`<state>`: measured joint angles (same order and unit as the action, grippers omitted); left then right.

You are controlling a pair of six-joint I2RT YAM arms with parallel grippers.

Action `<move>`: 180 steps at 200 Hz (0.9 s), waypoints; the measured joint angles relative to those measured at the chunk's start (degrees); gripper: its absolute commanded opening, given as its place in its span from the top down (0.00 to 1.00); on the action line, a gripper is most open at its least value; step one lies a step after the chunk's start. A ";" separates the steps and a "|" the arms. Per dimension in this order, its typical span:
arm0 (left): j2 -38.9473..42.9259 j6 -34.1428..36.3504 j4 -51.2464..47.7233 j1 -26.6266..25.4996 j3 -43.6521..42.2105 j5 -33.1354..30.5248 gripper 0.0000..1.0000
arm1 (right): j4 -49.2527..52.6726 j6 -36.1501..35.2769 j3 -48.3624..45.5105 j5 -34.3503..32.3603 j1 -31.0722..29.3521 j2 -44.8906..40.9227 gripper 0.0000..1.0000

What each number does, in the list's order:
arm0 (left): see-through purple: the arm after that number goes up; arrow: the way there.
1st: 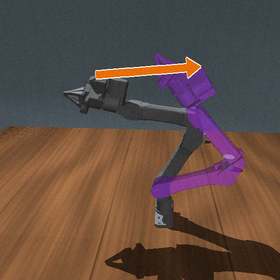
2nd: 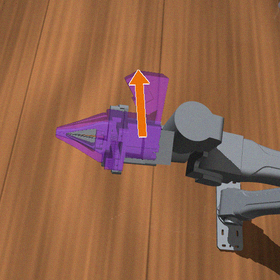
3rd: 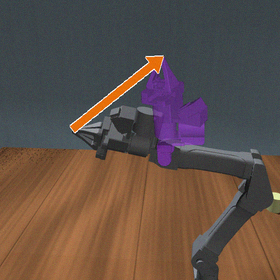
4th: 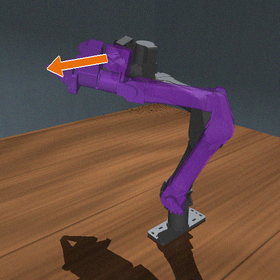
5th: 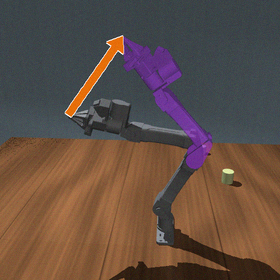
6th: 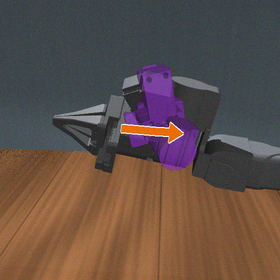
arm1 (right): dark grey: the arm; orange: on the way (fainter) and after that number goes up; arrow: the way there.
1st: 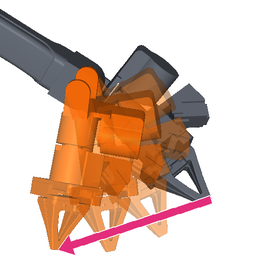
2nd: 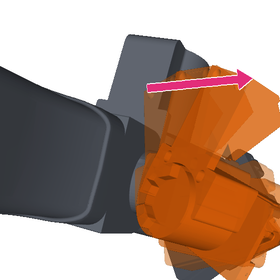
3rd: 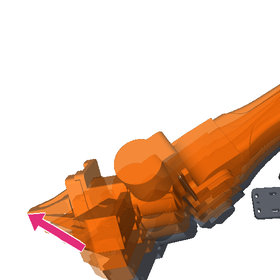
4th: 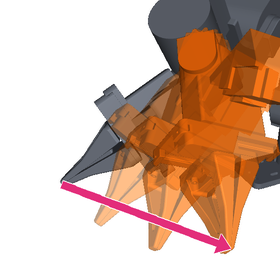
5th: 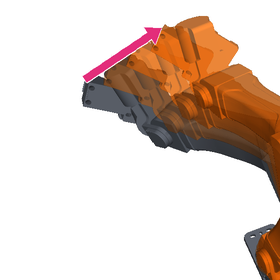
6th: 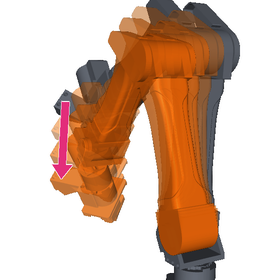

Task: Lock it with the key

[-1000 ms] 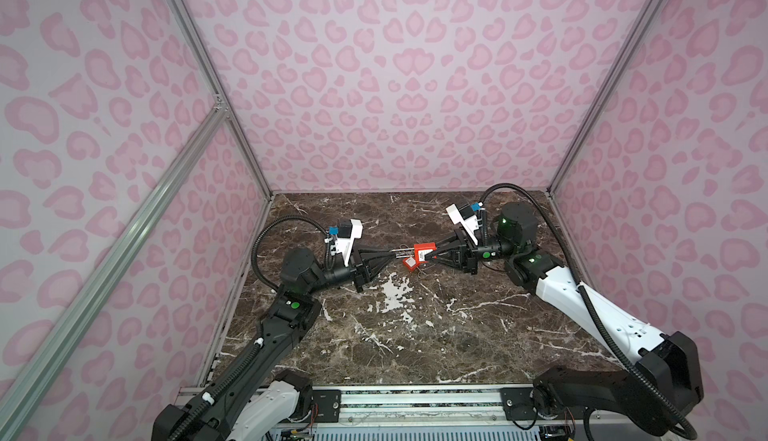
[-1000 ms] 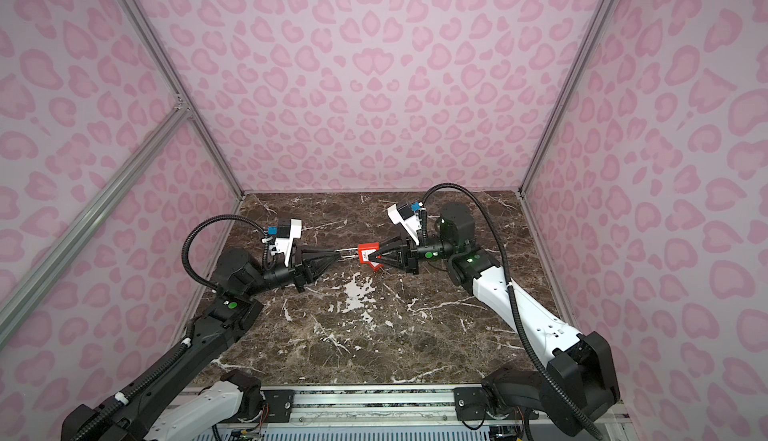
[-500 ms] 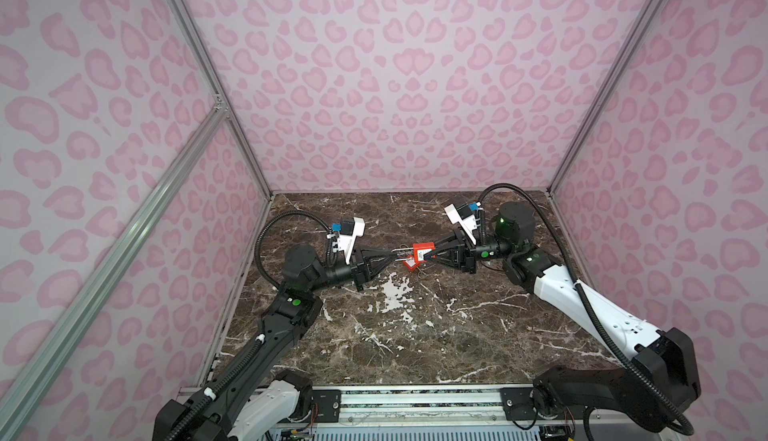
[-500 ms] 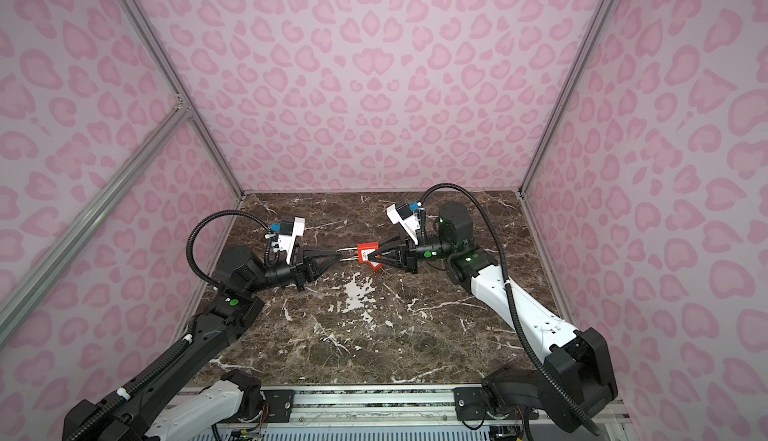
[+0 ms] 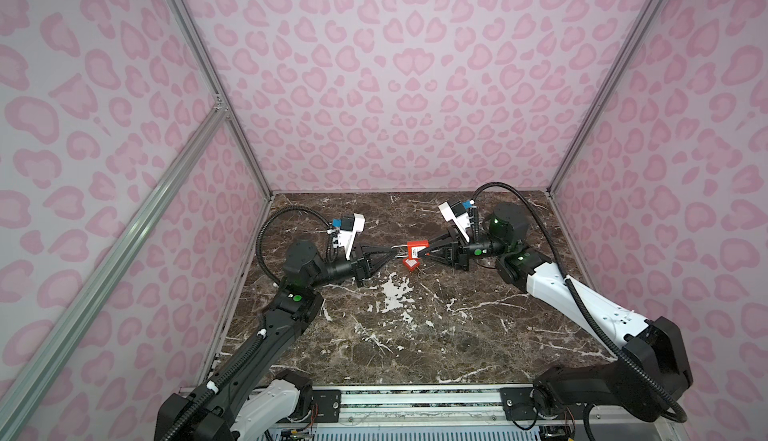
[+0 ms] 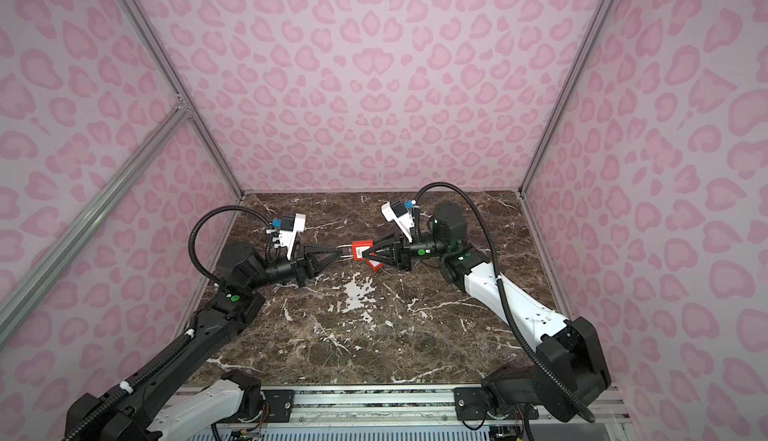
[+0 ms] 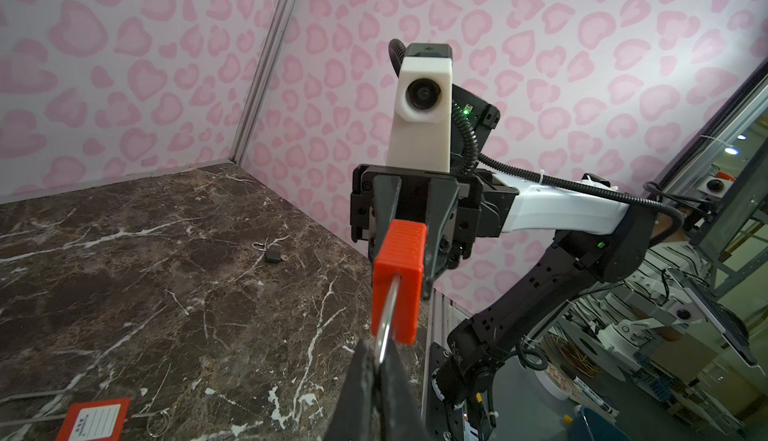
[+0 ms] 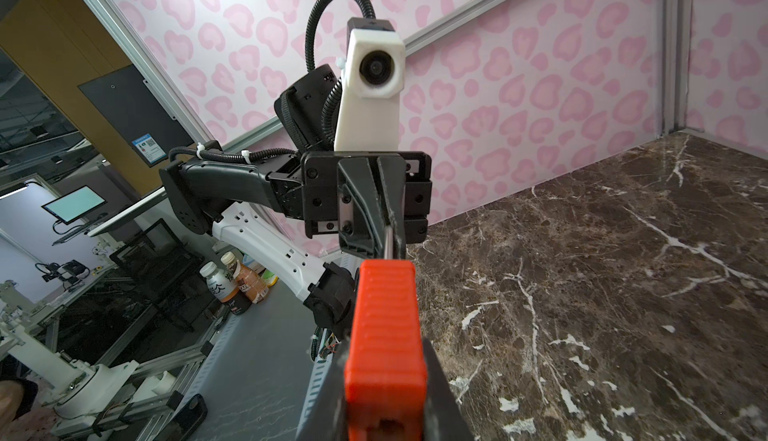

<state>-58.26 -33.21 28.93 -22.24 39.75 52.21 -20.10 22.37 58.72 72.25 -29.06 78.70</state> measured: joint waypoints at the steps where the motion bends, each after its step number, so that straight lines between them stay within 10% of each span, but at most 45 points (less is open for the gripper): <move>1: 0.02 0.00 -0.02 0.00 0.00 -0.04 0.86 | -0.04 0.02 0.00 0.00 0.00 0.02 0.98; 88: 2.40 -1.75 1.16 -0.28 -1.11 -4.61 0.39 | -5.99 4.61 -2.29 -1.68 1.27 -0.90 0.97; 180: 0.31 -3.43 2.86 -0.70 0.20 -3.78 0.36 | -23.34 18.14 -2.89 -2.29 -1.38 3.65 0.97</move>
<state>-57.95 -36.64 31.79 -22.94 39.94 48.42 -43.44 40.51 55.83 69.95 -30.44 82.35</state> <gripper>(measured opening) 0.645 0.200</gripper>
